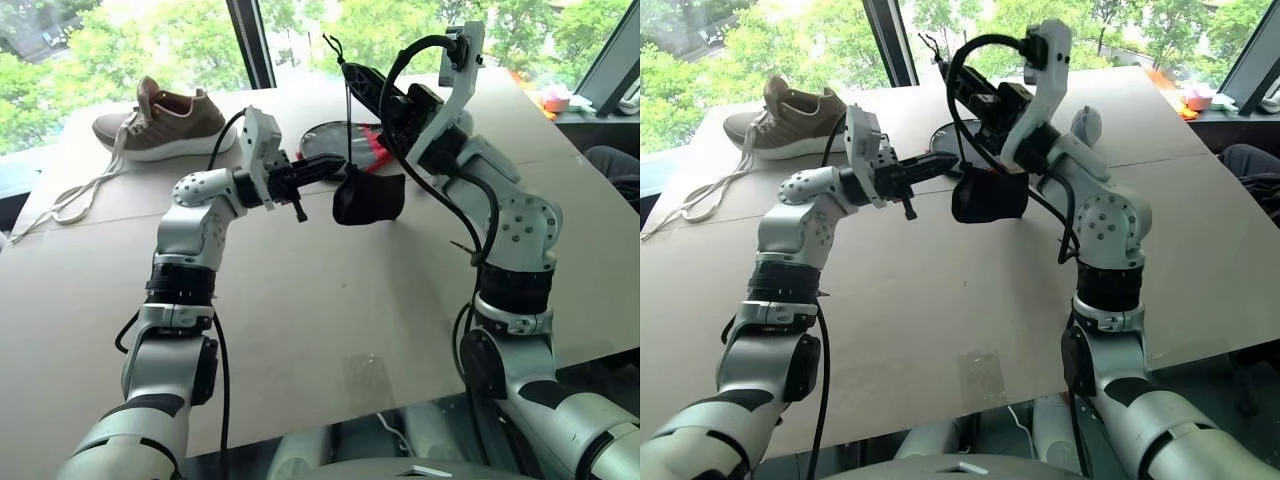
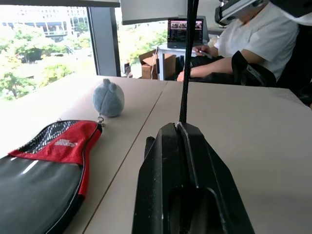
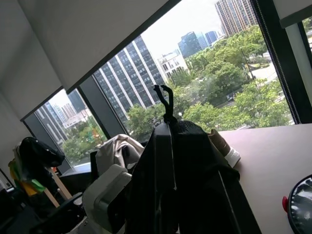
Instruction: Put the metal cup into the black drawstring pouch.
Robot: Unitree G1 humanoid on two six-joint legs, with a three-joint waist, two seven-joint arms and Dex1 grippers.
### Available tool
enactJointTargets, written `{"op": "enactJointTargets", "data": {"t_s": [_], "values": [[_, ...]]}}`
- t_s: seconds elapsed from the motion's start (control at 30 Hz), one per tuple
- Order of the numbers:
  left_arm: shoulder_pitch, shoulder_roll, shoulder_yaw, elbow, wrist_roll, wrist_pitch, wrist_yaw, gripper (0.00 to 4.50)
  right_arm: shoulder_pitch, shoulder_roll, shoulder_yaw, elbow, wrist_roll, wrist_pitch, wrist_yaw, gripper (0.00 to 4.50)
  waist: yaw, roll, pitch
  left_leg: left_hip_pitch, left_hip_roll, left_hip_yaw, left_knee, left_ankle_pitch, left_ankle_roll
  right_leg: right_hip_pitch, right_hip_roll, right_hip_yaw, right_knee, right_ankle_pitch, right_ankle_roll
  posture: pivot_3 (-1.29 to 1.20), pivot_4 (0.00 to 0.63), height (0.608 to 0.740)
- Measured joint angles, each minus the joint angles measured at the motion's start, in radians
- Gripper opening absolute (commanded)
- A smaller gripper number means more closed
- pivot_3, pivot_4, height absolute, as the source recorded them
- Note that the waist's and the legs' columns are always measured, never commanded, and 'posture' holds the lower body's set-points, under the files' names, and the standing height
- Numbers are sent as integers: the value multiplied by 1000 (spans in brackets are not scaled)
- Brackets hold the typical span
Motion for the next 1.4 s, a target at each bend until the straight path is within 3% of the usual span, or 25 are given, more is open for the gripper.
{"op": "enactJointTargets", "data": {"t_s": [0.1,0.27,0.77,0.83,0.9,1.03,1.07,1.4], "values": [[-21,-38,-16,14,12,-45,-4,1280,0,0,21,0,-5,-6,-4,0,1,0,0,0,-1,-1,0,0,0,0,-1,0,0,0,0,0,150,740],[-32,-71,-16,56,26,-108,22,3570,-5,-3,37,7,-24,-22,-13,0,-4,0,0,0,0,-1,1,0,0,0,0,0,1,0,0,0,150,740],[-33,-92,49,108,-23,-74,16,3570,-28,-1,39,22,-38,-44,-21,0,-3,0,0,0,-1,-1,1,0,0,0,0,-3,1,0,0,0,150,740],[-33,-90,58,110,-28,-66,14,3079,-28,-1,40,22,-38,-44,-21,0,-2,0,0,0,-1,-1,1,0,0,0,0,-3,1,0,0,0,150,740],[-33,-90,60,110,-30,-64,13,2312,-28,-1,40,22,-39,-44,-21,0,-1,0,0,0,-1,-2,1,0,0,0,-1,-3,1,0,0,0,150,740],[-31,-86,55,112,-14,-68,12,342,-28,0,42,22,-39,-44,-21,0,-1,0,0,-1,-1,-2,1,0,0,0,-1,-3,1,0,0,0,150,740],[-31,-83,51,116,-6,-71,11,112,-28,-1,42,22,-39,-44,-21,0,-2,0,0,0,-1,-2,1,0,0,0,0,-3,1,0,0,0,150,740],[-17,-69,20,127,46,-110,0,112,-38,0,41,31,-40,-44,-21,0,-1,0,0,-1,-1,-2,1,0,0,0,-1,-3,1,0,0,0,150,740]]}}
